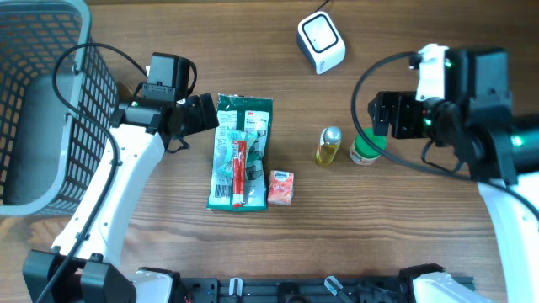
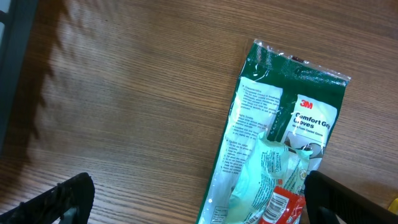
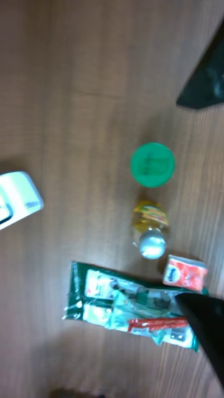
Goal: Scan the item barcode
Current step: 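Move the right gripper over the green-capped jar and lower onto it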
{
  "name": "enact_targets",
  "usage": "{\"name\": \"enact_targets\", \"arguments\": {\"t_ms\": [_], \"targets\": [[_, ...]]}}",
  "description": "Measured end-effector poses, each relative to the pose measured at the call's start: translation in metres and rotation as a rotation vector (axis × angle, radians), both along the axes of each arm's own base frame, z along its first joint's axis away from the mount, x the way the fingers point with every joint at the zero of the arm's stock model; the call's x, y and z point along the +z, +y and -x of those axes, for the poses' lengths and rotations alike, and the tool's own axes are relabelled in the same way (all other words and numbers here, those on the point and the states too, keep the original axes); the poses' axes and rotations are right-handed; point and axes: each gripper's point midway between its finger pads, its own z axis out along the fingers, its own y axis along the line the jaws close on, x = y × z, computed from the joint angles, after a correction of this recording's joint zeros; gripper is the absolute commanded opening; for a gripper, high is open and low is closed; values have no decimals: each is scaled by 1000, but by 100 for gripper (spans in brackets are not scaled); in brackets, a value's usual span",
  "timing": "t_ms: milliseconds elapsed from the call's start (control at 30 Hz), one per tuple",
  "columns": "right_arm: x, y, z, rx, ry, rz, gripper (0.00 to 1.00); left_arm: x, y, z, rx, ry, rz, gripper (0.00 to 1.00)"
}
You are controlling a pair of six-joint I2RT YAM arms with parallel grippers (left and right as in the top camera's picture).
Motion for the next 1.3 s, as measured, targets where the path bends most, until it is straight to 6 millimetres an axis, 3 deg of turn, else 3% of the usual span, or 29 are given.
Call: {"name": "enact_targets", "arguments": {"t_ms": [233, 333, 400, 767, 1067, 1300], "targets": [[-32, -13, -5, -174, 142, 16, 83, 0, 0, 0, 0, 0, 0, 100], [-50, -18, -5, -239, 225, 32, 95, 0, 0, 0, 0, 0, 0, 100], [-64, -22, -6, -276, 285, 47, 97, 0, 0, 0, 0, 0, 0, 100], [-122, -31, -17, -366, 488, 91, 100, 0, 0, 0, 0, 0, 0, 100], [-130, -30, -28, -411, 472, 71, 92, 0, 0, 0, 0, 0, 0, 100], [-149, -28, -27, -485, 487, 31, 89, 0, 0, 0, 0, 0, 0, 100]]}}
